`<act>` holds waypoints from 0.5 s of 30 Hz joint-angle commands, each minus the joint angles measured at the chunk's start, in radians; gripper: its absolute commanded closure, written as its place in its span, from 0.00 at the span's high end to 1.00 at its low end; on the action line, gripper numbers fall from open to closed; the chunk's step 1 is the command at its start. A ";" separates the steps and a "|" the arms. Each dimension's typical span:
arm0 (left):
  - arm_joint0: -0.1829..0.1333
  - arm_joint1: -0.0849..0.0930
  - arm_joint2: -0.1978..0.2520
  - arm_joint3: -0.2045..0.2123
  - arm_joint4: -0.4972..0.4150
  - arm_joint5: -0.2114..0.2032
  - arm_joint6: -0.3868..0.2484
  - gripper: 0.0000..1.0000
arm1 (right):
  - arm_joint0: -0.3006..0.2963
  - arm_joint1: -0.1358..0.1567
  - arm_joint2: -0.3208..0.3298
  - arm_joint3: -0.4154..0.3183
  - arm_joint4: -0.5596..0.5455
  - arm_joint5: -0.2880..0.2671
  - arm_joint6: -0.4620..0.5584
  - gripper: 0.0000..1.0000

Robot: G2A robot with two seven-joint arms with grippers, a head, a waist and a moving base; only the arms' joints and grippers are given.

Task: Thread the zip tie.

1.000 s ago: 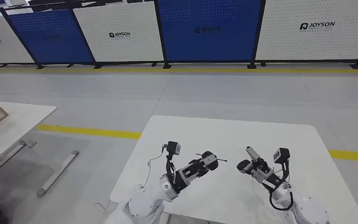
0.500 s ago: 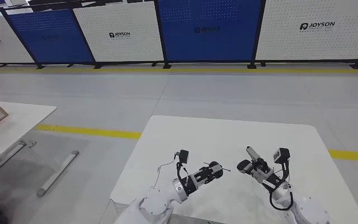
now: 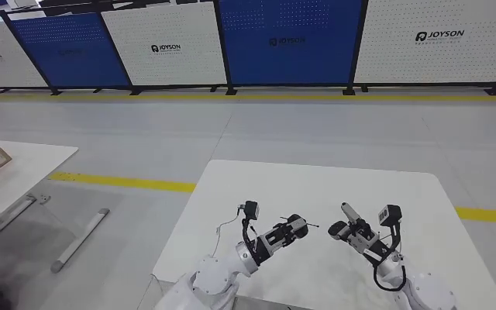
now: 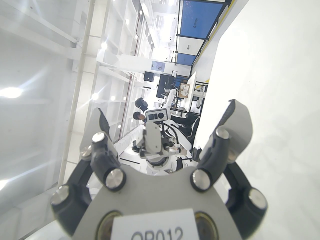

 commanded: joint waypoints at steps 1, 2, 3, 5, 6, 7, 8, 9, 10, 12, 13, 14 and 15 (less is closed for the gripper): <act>0.019 0.003 -0.009 -0.040 0.003 -0.020 0.001 0.00 | 0.000 0.000 0.000 0.000 0.000 0.000 0.000 1.00; 0.030 0.005 -0.014 -0.065 0.010 -0.033 -0.007 0.00 | 0.000 0.000 0.000 0.000 0.000 0.000 0.000 1.00; 0.038 0.007 -0.017 -0.078 0.021 -0.038 -0.015 0.00 | 0.000 0.000 0.000 0.000 0.000 0.000 0.000 1.00; 0.041 0.008 -0.018 -0.082 0.026 -0.038 -0.018 0.00 | 0.000 0.000 0.000 0.000 0.000 0.000 0.000 1.00; 0.041 0.008 -0.018 -0.082 0.026 -0.038 -0.018 0.00 | 0.000 0.000 0.000 0.000 0.000 0.000 0.000 1.00; 0.041 0.008 -0.018 -0.082 0.026 -0.038 -0.018 0.00 | 0.000 0.000 0.000 0.000 0.000 0.000 0.000 1.00; 0.041 0.008 -0.018 -0.082 0.026 -0.038 -0.018 0.00 | 0.000 0.000 0.000 0.000 0.000 0.000 0.000 1.00; 0.041 0.008 -0.018 -0.082 0.026 -0.038 -0.018 0.00 | 0.000 0.000 0.000 0.000 0.000 0.000 0.000 1.00; 0.041 0.008 -0.018 -0.082 0.026 -0.038 -0.018 0.00 | 0.000 0.000 0.000 0.000 0.000 0.000 0.000 1.00; 0.040 0.008 -0.014 -0.075 0.032 -0.030 -0.015 0.00 | 0.000 0.000 0.000 0.000 0.000 0.000 0.000 1.00; 0.035 0.007 -0.003 -0.061 0.045 -0.021 -0.015 0.00 | 0.000 0.000 0.000 0.000 0.000 0.000 0.000 1.00; 0.031 0.006 0.007 -0.048 0.051 -0.016 -0.014 0.00 | 0.000 0.000 0.000 0.000 0.000 0.000 0.000 1.00; 0.025 0.004 0.017 -0.036 0.050 -0.013 -0.014 0.00 | 0.000 0.000 0.000 0.000 0.000 0.000 0.000 1.00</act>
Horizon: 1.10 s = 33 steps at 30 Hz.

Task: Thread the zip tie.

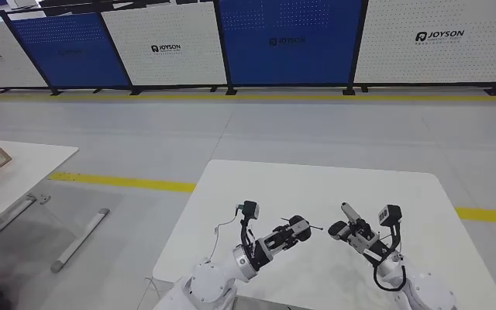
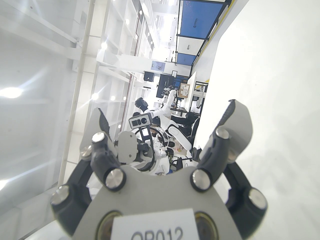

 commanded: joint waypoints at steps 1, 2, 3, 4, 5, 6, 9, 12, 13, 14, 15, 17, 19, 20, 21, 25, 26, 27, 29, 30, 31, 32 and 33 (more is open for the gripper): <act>-0.013 -0.003 0.023 0.033 0.010 0.006 -0.001 0.00 | 0.000 0.000 0.000 0.000 0.000 0.000 0.000 1.00; -0.018 -0.004 0.033 0.049 0.022 0.006 -0.001 0.00 | 0.000 0.000 0.000 0.000 0.000 0.000 0.000 1.00; -0.023 -0.005 0.043 0.062 0.033 0.003 0.001 0.00 | 0.000 0.000 0.000 0.000 0.000 0.000 0.000 1.00; -0.026 -0.007 0.052 0.074 0.035 0.000 0.004 0.00 | 0.000 0.000 0.000 0.000 0.000 0.000 0.000 1.00; -0.028 -0.008 0.059 0.086 0.031 -0.004 0.005 0.00 | 0.000 0.000 0.000 0.000 0.000 0.000 0.000 1.00; -0.029 -0.008 0.062 0.092 0.027 -0.007 0.002 0.00 | 0.000 0.000 0.000 0.000 0.000 0.000 0.000 1.00; -0.029 -0.008 0.062 0.092 0.027 -0.007 0.002 0.00 | 0.000 0.000 0.000 0.000 0.000 0.000 0.000 1.00; -0.029 -0.008 0.062 0.092 0.027 -0.007 0.002 0.00 | 0.000 0.000 0.000 0.000 0.000 0.000 0.000 1.00; -0.029 -0.008 0.062 0.092 0.027 -0.007 0.002 0.00 | 0.000 0.000 0.000 0.000 0.000 0.000 0.000 1.00; -0.029 -0.008 0.062 0.092 0.027 -0.007 0.002 0.00 | 0.000 0.000 0.000 0.000 0.000 0.000 0.000 1.00; -0.029 -0.008 0.062 0.092 0.027 -0.007 0.002 0.00 | -0.001 0.000 -0.001 -0.006 -0.002 0.004 0.001 1.00; -0.029 -0.008 0.062 0.092 0.027 -0.007 0.002 0.00 | 0.003 0.003 0.013 -0.028 -0.046 0.023 -0.003 1.00; -0.029 -0.008 0.062 0.092 0.027 -0.007 0.002 0.00 | 0.003 0.011 0.038 -0.067 -0.121 0.074 0.003 1.00; -0.029 -0.008 0.062 0.092 0.027 -0.007 0.002 0.00 | 0.001 0.016 0.055 -0.085 -0.143 0.096 0.008 1.00; -0.029 -0.008 0.062 0.092 0.027 -0.007 0.002 0.00 | -0.001 0.020 0.073 -0.102 -0.166 0.119 0.020 1.00; -0.029 -0.008 0.062 0.092 0.027 -0.007 0.002 0.00 | 0.003 0.045 0.157 -0.180 -0.318 0.281 0.081 1.00; -0.029 -0.008 0.062 0.092 0.027 -0.007 0.002 0.00 | 0.008 0.050 0.168 -0.192 -0.368 0.323 0.101 1.00; -0.029 -0.008 0.062 0.092 0.027 -0.007 0.002 0.00 | 0.016 0.056 0.175 -0.204 -0.427 0.364 0.118 1.00; -0.029 -0.008 0.062 0.092 0.027 -0.007 0.002 0.00 | 0.042 0.066 0.171 -0.208 -0.543 0.446 0.197 1.00; -0.029 -0.008 0.062 0.092 0.027 -0.007 0.002 0.00 | 0.063 0.070 0.170 -0.201 -0.577 0.472 0.230 1.00; -0.029 -0.008 0.062 0.092 0.027 -0.007 0.002 0.00 | 0.079 0.070 0.174 -0.192 -0.590 0.492 0.220 1.00; -0.029 -0.008 0.062 0.092 0.027 -0.007 0.002 0.00 | 0.079 0.070 0.174 -0.192 -0.590 0.492 0.220 1.00; -0.029 -0.008 0.062 0.092 0.027 -0.007 0.002 0.00 | 0.079 0.070 0.174 -0.192 -0.590 0.492 0.220 1.00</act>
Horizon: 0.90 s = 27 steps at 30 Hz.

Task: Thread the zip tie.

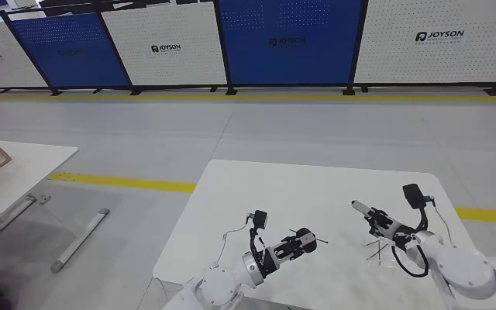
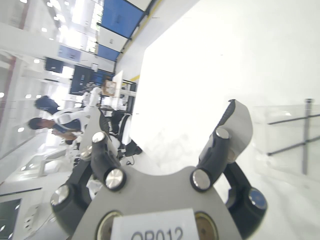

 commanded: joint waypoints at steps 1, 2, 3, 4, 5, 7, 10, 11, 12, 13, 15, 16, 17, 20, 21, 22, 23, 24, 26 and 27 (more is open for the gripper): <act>0.000 0.000 0.000 0.000 0.000 0.000 0.000 0.00 | -0.001 0.000 0.000 0.000 0.005 -0.003 -0.012 1.00; 0.000 0.000 0.000 0.000 0.000 0.000 0.000 0.00 | -0.001 0.000 0.000 0.000 0.005 -0.003 -0.012 1.00; 0.000 0.000 0.000 0.000 0.000 0.000 0.000 0.00 | -0.001 0.000 0.000 0.000 0.005 -0.003 -0.012 1.00; 0.000 0.000 0.000 0.000 0.000 0.000 0.000 0.00 | -0.001 0.000 0.000 0.000 0.005 -0.003 -0.012 1.00; 0.000 0.000 0.000 0.000 0.000 0.000 0.000 0.00 | -0.001 0.000 0.000 0.000 0.005 -0.003 -0.012 1.00; 0.000 0.000 0.000 0.000 0.000 0.000 0.000 0.00 | -0.001 0.000 0.000 0.000 0.005 -0.003 -0.012 1.00; 0.000 0.000 0.000 0.000 0.000 0.000 0.000 0.00 | -0.001 0.000 0.000 0.000 0.005 -0.003 -0.012 1.00; 0.000 0.000 0.000 0.000 0.000 0.000 0.000 0.00 | -0.001 0.000 0.000 0.000 0.005 -0.003 -0.012 1.00; 0.000 0.000 0.000 0.000 0.000 0.000 0.000 0.00 | -0.002 -0.001 0.000 0.000 0.003 -0.005 -0.015 1.00; 0.000 0.000 0.000 0.000 0.000 0.000 0.000 0.00 | -0.005 0.000 -0.006 -0.008 -0.021 -0.016 -0.023 1.00; 0.000 0.000 0.000 0.000 0.000 0.000 0.000 0.00 | 0.000 0.005 -0.013 -0.029 -0.085 -0.014 -0.002 1.00; 0.000 0.000 0.000 0.000 0.000 0.000 0.000 0.00 | 0.007 0.009 -0.014 -0.042 -0.123 -0.016 0.034 1.00; 0.000 0.000 0.000 0.000 0.000 0.000 0.000 0.00 | 0.015 0.013 -0.013 -0.049 -0.160 -0.013 0.068 1.00; 0.000 0.000 0.000 0.000 0.000 0.000 0.000 0.00 | 0.044 0.024 -0.018 -0.060 -0.293 0.011 0.154 1.00; 0.000 0.000 0.000 0.000 0.000 0.000 0.000 0.00 | 0.054 0.026 -0.022 -0.055 -0.330 0.011 0.172 1.00; 0.000 0.000 0.000 0.000 0.000 0.000 0.000 0.00 | 0.063 0.026 -0.027 -0.050 -0.358 0.011 0.192 1.00; 0.000 0.000 0.000 0.000 0.000 0.000 0.000 0.00 | 0.083 0.028 -0.045 -0.049 -0.415 0.011 0.235 1.00; 0.000 0.000 0.000 0.000 0.000 0.000 0.000 0.00 | 0.090 0.027 -0.050 -0.053 -0.423 0.010 0.242 1.00; 0.000 0.000 0.000 0.000 0.000 0.000 0.000 0.00 | 0.090 0.027 -0.050 -0.053 -0.423 0.010 0.242 1.00; 0.000 0.000 0.000 0.000 0.000 0.000 0.000 0.00 | 0.090 0.027 -0.050 -0.053 -0.423 0.010 0.242 1.00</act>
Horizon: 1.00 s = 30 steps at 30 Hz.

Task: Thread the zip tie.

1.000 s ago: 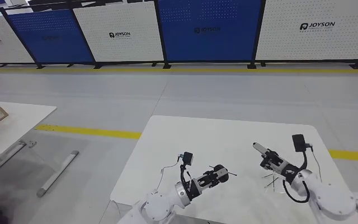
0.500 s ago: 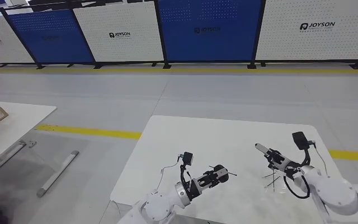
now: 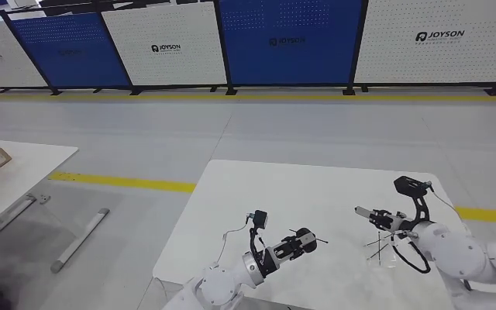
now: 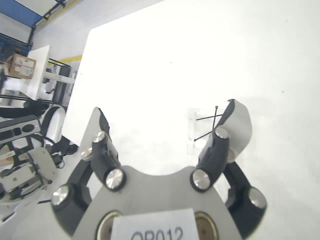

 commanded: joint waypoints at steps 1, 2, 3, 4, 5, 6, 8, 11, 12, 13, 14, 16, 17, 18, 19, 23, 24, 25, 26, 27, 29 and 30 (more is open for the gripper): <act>0.000 0.000 0.000 0.000 0.000 0.000 0.000 0.00 | -0.001 0.000 0.001 0.000 0.008 0.000 -0.003 1.00; 0.000 0.000 0.000 0.000 0.000 0.000 0.000 0.00 | -0.001 0.000 0.001 0.000 0.008 0.000 -0.003 1.00; 0.000 0.000 0.000 0.000 0.000 0.000 0.000 0.00 | -0.001 0.000 0.001 0.000 0.008 0.000 -0.003 1.00; 0.000 0.000 0.000 0.000 0.000 0.000 0.000 0.00 | -0.001 0.000 0.001 0.000 0.008 0.000 -0.003 1.00; 0.000 0.000 0.000 0.000 0.000 0.000 0.000 0.00 | -0.001 0.000 0.001 0.000 0.008 0.000 -0.003 1.00; 0.000 0.000 0.000 0.000 0.000 0.000 0.000 0.00 | -0.001 0.000 0.001 0.000 0.008 0.000 -0.003 1.00; 0.000 0.000 0.000 0.000 0.000 0.000 0.000 0.00 | -0.001 0.000 0.001 0.000 0.008 0.000 -0.003 1.00; 0.000 0.000 0.000 0.000 0.000 0.000 0.000 0.00 | -0.001 0.000 0.001 0.000 0.008 0.000 -0.003 1.00; 0.000 0.000 0.000 0.000 0.000 0.000 0.000 0.00 | -0.005 0.000 -0.001 0.005 0.009 -0.017 -0.005 1.00; 0.000 0.000 0.000 0.000 0.000 0.000 0.000 0.00 | 0.008 0.002 -0.002 0.013 0.007 -0.036 0.026 1.00; 0.000 0.000 0.000 0.000 0.000 0.000 0.000 0.00 | 0.026 0.003 -0.003 0.022 -0.001 -0.050 0.064 1.00; 0.000 0.000 0.000 0.000 0.000 0.000 0.000 0.00 | 0.083 0.008 -0.006 0.057 -0.009 -0.092 0.175 1.00; 0.000 0.000 0.000 0.000 0.000 0.000 0.000 0.00 | 0.107 0.010 -0.009 0.076 -0.011 -0.108 0.221 1.00; 0.000 0.000 0.000 0.000 0.000 0.000 0.000 0.00 | 0.131 0.011 -0.011 0.096 -0.005 -0.122 0.260 1.00; 0.000 0.000 0.000 0.000 0.000 0.000 0.000 0.00 | 0.149 0.010 -0.013 0.115 0.005 -0.125 0.282 1.00; 0.000 0.000 0.000 0.000 0.000 0.000 0.000 0.00 | 0.247 0.001 -0.094 0.236 0.031 -0.167 0.413 1.00; 0.000 0.000 0.000 0.000 0.000 0.000 0.000 0.00 | 0.267 -0.003 -0.119 0.265 0.032 -0.180 0.413 1.00; 0.000 0.000 0.000 0.000 0.000 0.000 0.000 0.00 | 0.285 -0.007 -0.146 0.291 0.033 -0.188 0.413 1.00; 0.000 0.000 0.000 0.000 0.000 0.000 0.000 0.00 | 0.307 -0.011 -0.183 0.322 0.035 -0.201 0.413 1.00; 0.000 0.000 0.000 0.000 0.000 0.000 0.000 0.00 | 0.323 -0.014 -0.211 0.351 0.046 -0.206 0.413 1.00; 0.000 0.000 0.000 0.000 0.000 0.000 0.000 0.00 | 0.363 -0.017 -0.264 0.418 0.070 -0.179 0.413 1.00; 0.000 0.000 0.000 0.000 0.000 0.000 0.000 0.00 | 0.378 -0.018 -0.276 0.441 0.085 -0.157 0.413 1.00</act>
